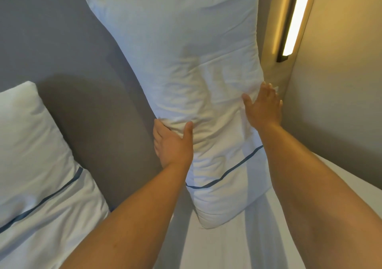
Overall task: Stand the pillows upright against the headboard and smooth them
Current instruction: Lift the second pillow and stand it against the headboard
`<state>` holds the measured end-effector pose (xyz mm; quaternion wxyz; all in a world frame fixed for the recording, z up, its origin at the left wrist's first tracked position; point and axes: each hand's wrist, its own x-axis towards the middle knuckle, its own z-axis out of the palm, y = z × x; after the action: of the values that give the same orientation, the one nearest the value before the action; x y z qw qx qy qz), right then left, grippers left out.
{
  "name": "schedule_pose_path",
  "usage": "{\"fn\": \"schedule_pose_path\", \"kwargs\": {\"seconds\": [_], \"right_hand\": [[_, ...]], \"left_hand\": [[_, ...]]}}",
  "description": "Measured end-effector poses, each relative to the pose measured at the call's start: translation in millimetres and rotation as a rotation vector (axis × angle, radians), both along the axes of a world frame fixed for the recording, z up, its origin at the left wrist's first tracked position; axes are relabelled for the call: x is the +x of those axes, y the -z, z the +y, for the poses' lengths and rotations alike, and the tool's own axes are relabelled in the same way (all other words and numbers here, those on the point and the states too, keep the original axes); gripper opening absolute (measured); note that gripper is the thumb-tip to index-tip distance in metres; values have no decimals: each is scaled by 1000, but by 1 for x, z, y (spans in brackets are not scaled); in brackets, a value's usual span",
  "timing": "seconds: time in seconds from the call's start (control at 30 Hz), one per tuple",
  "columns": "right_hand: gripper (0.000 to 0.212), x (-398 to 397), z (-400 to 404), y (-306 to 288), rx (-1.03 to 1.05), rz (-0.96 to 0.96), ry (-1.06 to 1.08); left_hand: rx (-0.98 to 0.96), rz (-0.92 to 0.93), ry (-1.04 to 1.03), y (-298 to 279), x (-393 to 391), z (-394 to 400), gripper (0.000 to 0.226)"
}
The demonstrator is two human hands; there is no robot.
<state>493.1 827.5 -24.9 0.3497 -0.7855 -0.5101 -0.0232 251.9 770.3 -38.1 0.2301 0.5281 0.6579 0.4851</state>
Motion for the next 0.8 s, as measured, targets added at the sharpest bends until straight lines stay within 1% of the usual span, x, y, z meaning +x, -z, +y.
{"fn": "schedule_pose_path", "kwargs": {"seconds": [0.2, 0.4, 0.5, 0.7, 0.8], "right_hand": [[75, -23, -29, -16, 10, -80, -68], [75, -62, -69, -33, 17, -98, -156], [75, -93, -95, -39, 22, -73, -201], [75, -170, -156, -40, 3, -137, -281], [75, -215, -181, -40, -37, -124, -330]], "left_hand": [[14, 42, -5, -26, -14, -19, 100], [23, 65, -30, -50, -51, -46, 98], [13, 84, -69, -56, -77, -68, 96], [-33, 134, -113, -56, -137, -125, 94], [-73, 164, -142, -53, -173, -157, 93]]}}
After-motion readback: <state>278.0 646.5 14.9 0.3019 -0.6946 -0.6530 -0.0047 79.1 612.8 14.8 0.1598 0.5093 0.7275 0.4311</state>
